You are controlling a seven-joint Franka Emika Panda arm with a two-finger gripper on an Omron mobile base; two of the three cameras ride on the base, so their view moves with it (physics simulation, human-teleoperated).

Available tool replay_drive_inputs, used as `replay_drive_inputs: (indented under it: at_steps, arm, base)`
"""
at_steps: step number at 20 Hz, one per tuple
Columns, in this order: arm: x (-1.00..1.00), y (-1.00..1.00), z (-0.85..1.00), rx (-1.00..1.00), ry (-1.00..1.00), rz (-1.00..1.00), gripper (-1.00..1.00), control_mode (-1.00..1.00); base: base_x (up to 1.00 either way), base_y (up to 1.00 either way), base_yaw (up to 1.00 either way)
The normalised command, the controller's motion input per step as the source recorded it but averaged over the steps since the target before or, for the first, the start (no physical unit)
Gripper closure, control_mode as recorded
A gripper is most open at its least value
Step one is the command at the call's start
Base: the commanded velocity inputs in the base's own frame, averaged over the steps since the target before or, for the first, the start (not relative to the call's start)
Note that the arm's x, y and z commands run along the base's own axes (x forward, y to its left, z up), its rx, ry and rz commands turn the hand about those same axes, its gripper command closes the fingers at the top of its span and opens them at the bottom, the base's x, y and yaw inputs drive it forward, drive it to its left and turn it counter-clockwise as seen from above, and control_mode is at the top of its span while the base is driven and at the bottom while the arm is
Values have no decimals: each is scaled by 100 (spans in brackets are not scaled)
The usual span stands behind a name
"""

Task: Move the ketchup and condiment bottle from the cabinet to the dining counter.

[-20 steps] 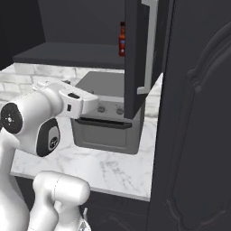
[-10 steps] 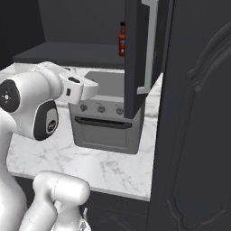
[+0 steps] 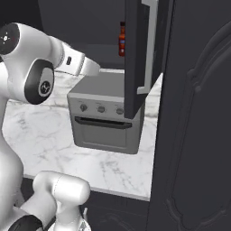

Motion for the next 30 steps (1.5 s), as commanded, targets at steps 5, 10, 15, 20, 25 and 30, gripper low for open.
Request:
replay_drive_inputs:
  at_steps: [5,10,15,20,25,30]
  arm:
    - [31,0,2,-1,15,0,-100,-100]
    - [46,-1,-1,-1,8,0,-100,-100]
    - [56,-1,-6,0,4,-2,-100,-100]
    - [56,-7,-7,0,0,0,-100,-100]
    - [58,-17,-2,0,1,-3,-100,-100]
    - [55,-25,-1,0,1,-7,-100,-100]
  base:
    - [0,0,0]
    - [0,0,0]
    - [0,0,0]
    - [0,0,0]
    - [0,0,0]
    - [0,0,0]
